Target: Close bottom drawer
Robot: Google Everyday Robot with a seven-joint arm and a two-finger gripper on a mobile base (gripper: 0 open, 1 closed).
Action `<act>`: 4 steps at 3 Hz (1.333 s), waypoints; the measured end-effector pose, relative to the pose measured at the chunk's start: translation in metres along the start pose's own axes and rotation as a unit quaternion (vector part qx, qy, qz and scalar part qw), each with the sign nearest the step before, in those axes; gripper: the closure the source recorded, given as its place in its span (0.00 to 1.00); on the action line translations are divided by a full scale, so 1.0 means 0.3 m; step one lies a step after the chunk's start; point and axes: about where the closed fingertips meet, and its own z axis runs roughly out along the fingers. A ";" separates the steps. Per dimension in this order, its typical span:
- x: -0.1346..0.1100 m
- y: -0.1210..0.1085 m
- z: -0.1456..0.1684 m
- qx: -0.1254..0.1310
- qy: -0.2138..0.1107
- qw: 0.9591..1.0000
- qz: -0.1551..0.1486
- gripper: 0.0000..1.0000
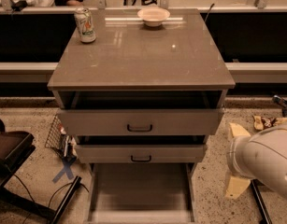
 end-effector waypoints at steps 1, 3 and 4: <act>-0.001 0.001 -0.001 -0.001 0.000 1.000 0.000 0.00; -0.083 0.187 0.176 -0.024 0.002 0.999 -0.029 0.00; -0.055 0.473 0.365 -0.083 0.001 0.995 -0.050 0.00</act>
Offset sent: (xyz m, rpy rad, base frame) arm -0.0095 0.0316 -0.0485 -0.0333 0.0230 0.0118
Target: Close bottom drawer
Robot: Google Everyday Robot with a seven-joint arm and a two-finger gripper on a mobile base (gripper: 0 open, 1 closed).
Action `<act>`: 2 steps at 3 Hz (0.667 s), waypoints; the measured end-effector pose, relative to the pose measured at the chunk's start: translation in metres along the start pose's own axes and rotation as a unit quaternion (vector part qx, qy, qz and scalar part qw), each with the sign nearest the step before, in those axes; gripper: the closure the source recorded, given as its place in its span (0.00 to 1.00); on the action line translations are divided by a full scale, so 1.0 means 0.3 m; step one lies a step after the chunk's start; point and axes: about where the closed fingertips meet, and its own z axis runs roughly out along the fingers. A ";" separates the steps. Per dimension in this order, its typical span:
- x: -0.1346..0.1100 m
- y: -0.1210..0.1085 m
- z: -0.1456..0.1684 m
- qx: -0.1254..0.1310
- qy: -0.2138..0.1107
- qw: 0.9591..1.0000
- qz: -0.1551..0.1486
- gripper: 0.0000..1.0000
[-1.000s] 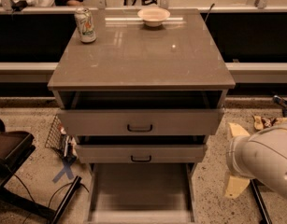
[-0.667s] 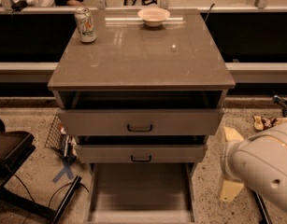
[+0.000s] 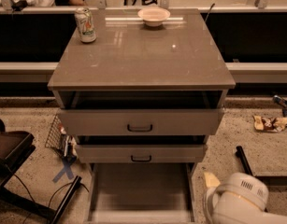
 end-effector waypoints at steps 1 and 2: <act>0.013 0.203 0.185 -0.053 -0.008 0.998 0.017 0.18; 0.010 0.302 0.337 -0.077 -0.015 0.995 0.064 0.41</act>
Offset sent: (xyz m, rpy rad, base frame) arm -0.0564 0.0130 -0.2406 0.1243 0.1217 -0.1755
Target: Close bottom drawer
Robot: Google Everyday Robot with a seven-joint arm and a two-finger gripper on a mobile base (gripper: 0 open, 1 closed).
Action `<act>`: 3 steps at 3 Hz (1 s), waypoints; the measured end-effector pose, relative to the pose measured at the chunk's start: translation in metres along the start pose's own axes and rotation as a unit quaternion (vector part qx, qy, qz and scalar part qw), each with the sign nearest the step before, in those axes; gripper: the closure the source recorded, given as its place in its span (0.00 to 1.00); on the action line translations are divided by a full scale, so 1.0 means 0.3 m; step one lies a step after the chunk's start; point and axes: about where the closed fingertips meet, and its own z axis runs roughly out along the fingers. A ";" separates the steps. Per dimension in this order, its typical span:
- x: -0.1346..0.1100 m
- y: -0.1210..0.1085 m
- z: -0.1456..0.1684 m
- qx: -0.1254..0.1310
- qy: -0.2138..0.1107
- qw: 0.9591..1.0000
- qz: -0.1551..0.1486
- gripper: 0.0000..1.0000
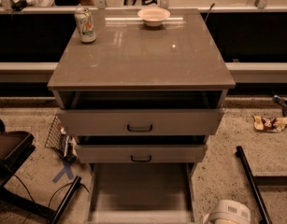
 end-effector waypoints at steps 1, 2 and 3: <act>-0.002 0.036 0.169 -0.010 -0.013 0.999 0.048 0.64; -0.003 0.050 0.342 -0.008 -0.032 0.998 0.060 0.87; -0.004 0.064 0.479 -0.010 -0.059 0.996 0.065 1.00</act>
Offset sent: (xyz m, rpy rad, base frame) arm 0.0146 0.0078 -0.1813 0.1436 -0.0394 -0.0918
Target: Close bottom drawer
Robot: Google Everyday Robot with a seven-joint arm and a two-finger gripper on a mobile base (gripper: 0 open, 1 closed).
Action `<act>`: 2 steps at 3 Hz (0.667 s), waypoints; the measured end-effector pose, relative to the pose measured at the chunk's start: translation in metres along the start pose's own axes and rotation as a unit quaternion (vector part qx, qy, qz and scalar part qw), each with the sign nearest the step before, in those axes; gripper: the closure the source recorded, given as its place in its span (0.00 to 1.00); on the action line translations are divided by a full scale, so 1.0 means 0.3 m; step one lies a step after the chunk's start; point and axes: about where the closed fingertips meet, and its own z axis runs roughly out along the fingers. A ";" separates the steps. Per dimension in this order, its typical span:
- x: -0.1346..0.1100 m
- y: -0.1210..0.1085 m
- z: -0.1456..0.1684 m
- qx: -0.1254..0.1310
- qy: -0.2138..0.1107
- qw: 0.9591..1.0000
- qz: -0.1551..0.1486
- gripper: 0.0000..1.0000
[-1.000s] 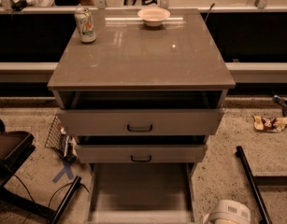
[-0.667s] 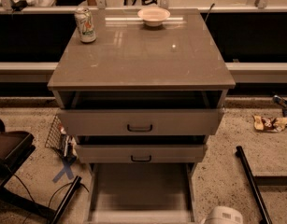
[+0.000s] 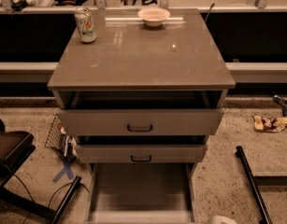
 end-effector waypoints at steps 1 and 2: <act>-0.001 0.003 0.010 -0.002 -0.002 1.000 0.001 1.00; -0.014 0.047 0.145 -0.029 -0.025 0.999 0.009 1.00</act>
Offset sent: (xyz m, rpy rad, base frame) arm -0.0079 0.0351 -0.1074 0.1723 0.0948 -0.0057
